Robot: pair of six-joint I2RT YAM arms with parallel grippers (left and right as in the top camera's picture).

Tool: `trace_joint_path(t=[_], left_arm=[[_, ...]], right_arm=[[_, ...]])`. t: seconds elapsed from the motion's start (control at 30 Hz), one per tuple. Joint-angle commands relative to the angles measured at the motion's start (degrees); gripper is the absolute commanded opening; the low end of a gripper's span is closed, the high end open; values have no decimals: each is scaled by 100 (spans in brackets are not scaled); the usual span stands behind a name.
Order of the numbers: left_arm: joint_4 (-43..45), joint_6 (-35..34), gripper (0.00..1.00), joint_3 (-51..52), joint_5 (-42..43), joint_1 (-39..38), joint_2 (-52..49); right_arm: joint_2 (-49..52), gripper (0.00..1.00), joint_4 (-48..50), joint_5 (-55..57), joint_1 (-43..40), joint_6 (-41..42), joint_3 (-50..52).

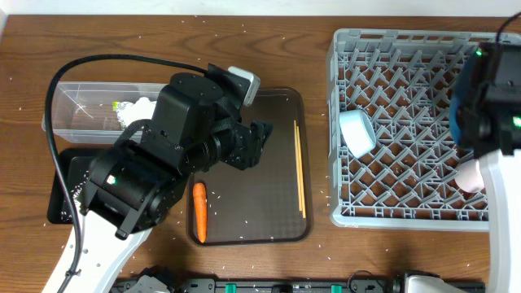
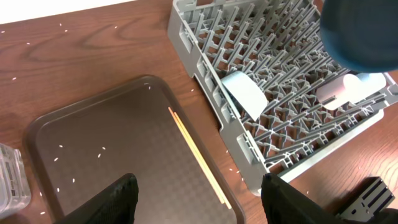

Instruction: Sort waste into correct bins and load items into the dishwasher rack

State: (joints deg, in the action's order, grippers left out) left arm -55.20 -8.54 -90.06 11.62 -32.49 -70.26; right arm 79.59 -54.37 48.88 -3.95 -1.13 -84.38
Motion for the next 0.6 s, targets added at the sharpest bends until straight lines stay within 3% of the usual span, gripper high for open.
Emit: trace_joint_path(t=[0.0, 0.57], left_arm=[[-48, 85, 64, -92, -55, -22, 28], [-175, 90, 64, -92, -59, -22, 22]], right_arm=[[367, 1, 275, 778, -109, -553, -59], [1495, 1, 2345, 671, -391, -2188, -59]])
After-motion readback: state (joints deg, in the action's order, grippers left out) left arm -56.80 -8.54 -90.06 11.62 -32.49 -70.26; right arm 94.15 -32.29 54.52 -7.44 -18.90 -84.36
